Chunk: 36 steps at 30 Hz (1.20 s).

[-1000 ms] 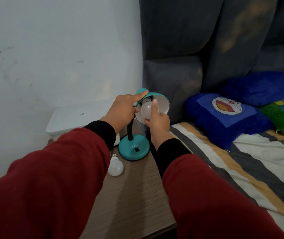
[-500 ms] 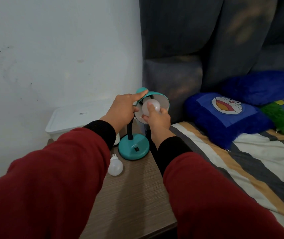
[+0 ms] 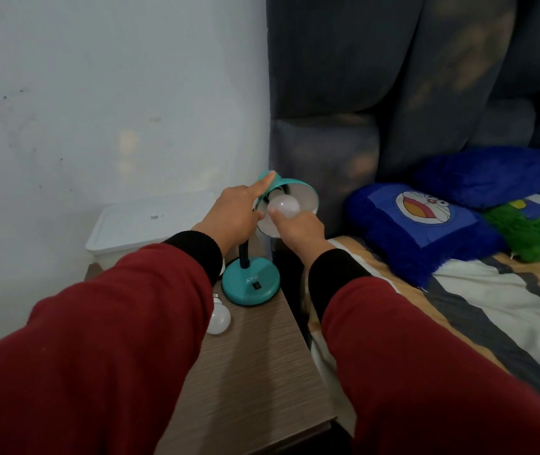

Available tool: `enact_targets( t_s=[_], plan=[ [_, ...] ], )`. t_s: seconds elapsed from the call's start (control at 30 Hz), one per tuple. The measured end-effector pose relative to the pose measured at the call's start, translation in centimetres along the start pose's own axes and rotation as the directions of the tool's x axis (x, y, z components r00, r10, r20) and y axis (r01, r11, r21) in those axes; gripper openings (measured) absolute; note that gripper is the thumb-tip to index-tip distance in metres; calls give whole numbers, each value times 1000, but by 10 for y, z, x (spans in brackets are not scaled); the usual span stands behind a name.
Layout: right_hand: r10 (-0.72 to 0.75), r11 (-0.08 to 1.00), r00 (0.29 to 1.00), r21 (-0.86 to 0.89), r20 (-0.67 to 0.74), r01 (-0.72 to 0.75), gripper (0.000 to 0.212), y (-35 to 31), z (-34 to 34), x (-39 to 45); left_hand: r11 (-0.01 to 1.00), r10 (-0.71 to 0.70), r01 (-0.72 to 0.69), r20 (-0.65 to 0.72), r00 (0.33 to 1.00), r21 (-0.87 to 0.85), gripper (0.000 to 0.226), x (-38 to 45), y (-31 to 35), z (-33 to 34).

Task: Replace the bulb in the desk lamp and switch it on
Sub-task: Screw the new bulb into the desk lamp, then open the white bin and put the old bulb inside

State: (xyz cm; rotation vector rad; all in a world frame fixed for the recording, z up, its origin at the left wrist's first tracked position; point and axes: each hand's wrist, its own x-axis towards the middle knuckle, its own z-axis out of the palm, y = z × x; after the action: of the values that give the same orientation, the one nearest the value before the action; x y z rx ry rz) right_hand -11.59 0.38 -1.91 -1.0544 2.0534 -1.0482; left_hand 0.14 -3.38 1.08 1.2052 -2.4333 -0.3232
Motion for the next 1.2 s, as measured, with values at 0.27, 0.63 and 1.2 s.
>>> enact_targets(
  t_s=[0.27,0.63,1.2],
  plan=[
    [3,905,997,-423,81,32,56,-21,-16,-20,905,-269,175,202,942,387,60,-16,-10,-19],
    [-39,699,968,-685,246,202,74,-69,-18,-61,812,-444,316,167,880,492,38,-54,-49,-73],
    [-143,570,897,-706,418,419,61,-160,59,-18,711,-639,609,-38,768,350,39,-71,-155,-154]
  ],
)
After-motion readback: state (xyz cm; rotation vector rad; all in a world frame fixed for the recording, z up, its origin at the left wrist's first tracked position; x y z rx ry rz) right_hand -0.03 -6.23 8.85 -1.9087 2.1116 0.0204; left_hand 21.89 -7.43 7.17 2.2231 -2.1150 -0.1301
